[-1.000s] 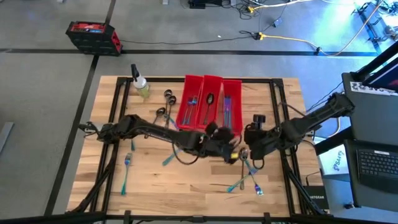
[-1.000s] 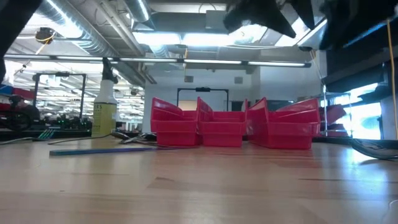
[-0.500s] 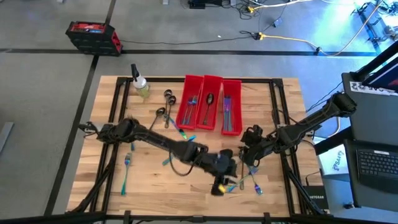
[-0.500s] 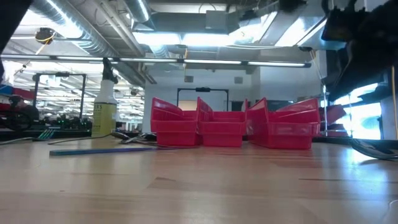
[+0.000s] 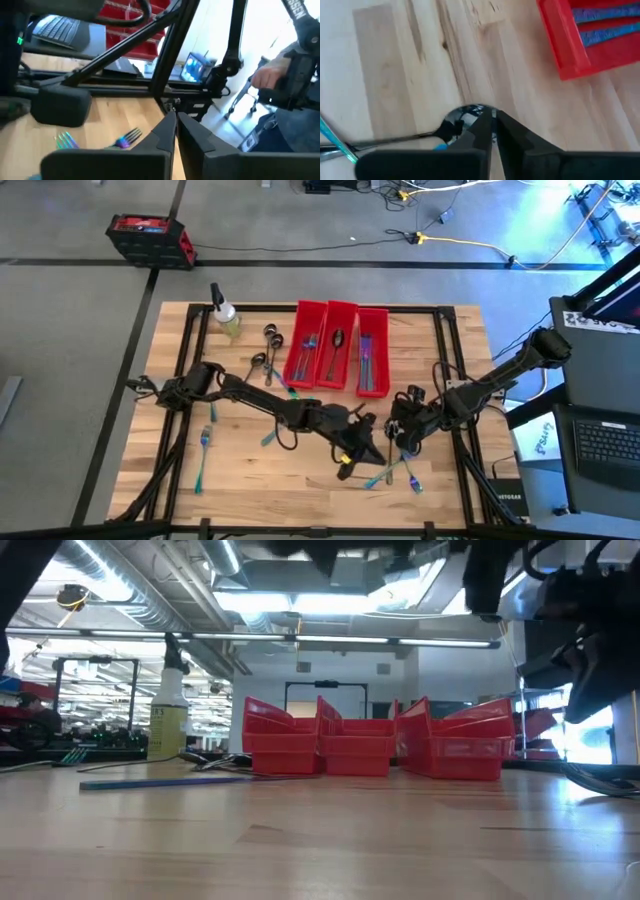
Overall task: Sort silverware
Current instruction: Put the black spoon into the middle red silverware bin
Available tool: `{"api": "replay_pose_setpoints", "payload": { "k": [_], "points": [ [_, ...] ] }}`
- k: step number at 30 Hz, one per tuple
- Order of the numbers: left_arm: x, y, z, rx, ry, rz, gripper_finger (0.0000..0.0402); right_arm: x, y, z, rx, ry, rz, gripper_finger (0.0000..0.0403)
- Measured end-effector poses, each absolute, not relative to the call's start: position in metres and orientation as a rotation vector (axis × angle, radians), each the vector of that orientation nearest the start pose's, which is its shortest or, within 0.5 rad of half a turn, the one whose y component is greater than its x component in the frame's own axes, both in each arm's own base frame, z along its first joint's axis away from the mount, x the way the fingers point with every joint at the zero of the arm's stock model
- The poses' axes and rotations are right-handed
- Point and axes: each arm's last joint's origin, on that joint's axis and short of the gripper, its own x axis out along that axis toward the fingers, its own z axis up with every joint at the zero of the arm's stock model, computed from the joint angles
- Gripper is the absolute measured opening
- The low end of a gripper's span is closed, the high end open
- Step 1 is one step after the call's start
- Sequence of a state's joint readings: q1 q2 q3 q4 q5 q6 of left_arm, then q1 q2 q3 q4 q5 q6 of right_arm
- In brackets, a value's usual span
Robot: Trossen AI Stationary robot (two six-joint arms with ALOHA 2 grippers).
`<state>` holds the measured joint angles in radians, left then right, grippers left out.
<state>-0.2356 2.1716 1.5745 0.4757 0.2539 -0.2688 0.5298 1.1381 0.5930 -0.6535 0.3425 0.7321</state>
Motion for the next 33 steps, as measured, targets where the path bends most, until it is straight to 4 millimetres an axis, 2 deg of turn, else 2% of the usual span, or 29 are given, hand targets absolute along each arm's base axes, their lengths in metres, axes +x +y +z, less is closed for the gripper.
{"api": "replay_pose_setpoints", "payload": {
  "k": [2,7,13,16,22,26,33],
  "points": [
    [0.478,-0.123,0.21,-0.296,0.165,-0.47,0.0,0.164,0.086,0.176,0.191,1.062,-0.221,0.0002],
    [0.464,-0.118,0.196,-0.347,0.029,-0.437,0.0,0.16,0.085,0.159,0.22,1.109,-0.22,0.0001],
    [0.447,-0.117,0.177,-0.365,-0.02,-0.405,0.0,0.165,0.084,0.153,0.202,1.096,-0.26,0.0],
    [0.438,-0.115,0.171,-0.377,-0.073,-0.378,0.0,0.169,0.083,0.142,0.215,1.169,-0.264,0.0],
    [0.428,-0.11,0.153,-0.408,-0.016,-0.322,0.0,0.182,0.091,0.128,0.23,1.177,-0.221,0.0],
    [0.421,-0.113,0.145,-0.425,0.022,-0.327,0.0,0.184,0.093,0.121,0.259,1.201,-0.255,0.0],
    [0.41,-0.123,0.135,-0.423,0.066,-0.347,0.0,0.192,0.097,0.128,0.314,1.169,-0.256,0.0]
  ]
}}
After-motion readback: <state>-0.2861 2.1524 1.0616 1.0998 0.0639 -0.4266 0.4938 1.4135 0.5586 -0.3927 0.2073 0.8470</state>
